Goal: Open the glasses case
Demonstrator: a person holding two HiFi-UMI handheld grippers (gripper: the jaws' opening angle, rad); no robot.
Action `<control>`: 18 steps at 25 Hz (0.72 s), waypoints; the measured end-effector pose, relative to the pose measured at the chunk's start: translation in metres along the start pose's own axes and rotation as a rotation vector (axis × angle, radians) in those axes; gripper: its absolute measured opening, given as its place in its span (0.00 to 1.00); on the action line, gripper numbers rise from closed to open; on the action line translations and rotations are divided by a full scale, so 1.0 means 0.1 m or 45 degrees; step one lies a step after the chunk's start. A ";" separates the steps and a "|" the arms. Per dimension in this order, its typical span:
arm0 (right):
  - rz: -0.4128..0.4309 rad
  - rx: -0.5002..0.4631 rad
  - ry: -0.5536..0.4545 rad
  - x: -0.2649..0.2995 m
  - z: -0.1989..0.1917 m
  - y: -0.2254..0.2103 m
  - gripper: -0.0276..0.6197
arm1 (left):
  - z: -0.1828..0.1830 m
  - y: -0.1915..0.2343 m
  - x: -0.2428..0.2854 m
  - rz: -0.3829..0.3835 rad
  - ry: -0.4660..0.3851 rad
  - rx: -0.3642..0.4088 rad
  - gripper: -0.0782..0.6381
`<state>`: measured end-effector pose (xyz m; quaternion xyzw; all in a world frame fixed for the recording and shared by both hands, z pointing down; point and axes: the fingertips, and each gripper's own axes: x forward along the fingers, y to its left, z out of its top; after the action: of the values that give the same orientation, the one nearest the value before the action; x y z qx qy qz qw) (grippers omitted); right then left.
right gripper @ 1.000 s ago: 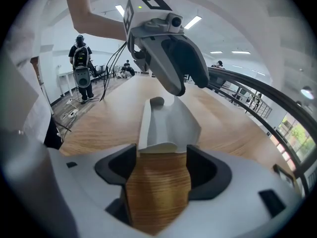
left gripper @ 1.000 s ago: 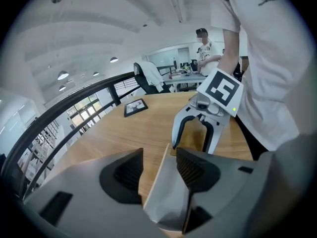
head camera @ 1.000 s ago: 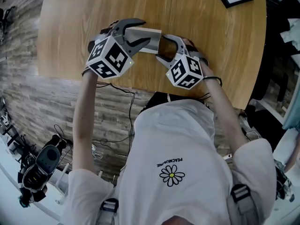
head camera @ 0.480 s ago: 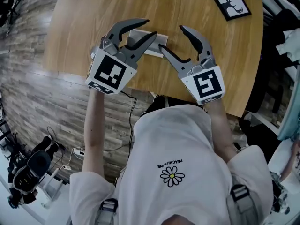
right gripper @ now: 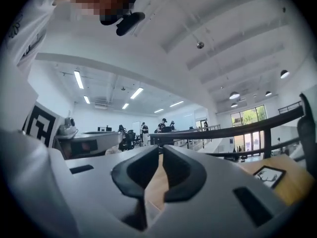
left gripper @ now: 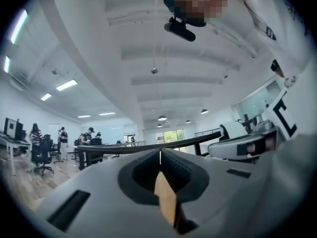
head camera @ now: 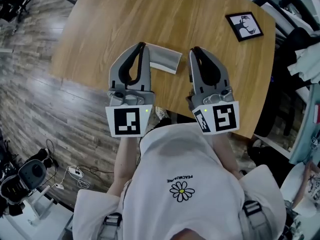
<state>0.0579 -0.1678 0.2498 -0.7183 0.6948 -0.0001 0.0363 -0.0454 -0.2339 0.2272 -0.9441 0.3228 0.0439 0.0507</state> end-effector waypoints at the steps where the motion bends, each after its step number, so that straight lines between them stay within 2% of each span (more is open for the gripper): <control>1: -0.020 -0.003 -0.019 -0.03 0.03 0.00 0.08 | -0.05 0.02 -0.06 0.051 0.006 -0.026 0.13; 4: -0.052 -0.061 -0.056 -0.07 0.09 0.03 0.05 | -0.19 0.06 -0.19 0.157 0.013 -0.094 0.13; 6: -0.038 -0.103 -0.034 -0.04 0.06 0.08 0.05 | -0.24 0.07 -0.21 0.195 0.040 -0.060 0.13; 8: -0.017 -0.128 0.010 -0.02 -0.01 0.11 0.05 | -0.25 0.07 -0.20 0.206 0.060 -0.030 0.13; 11: -0.002 -0.170 0.051 0.00 -0.08 0.13 0.05 | -0.24 0.10 -0.18 0.224 0.064 -0.037 0.13; 18: 0.003 -0.181 0.058 0.03 -0.09 0.21 0.05 | -0.23 0.25 -0.30 0.263 0.063 -0.029 0.13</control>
<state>0.0363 -0.1715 0.2574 -0.7180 0.6946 0.0329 -0.0304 -0.0832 -0.2383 0.2520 -0.9072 0.4189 0.0291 0.0271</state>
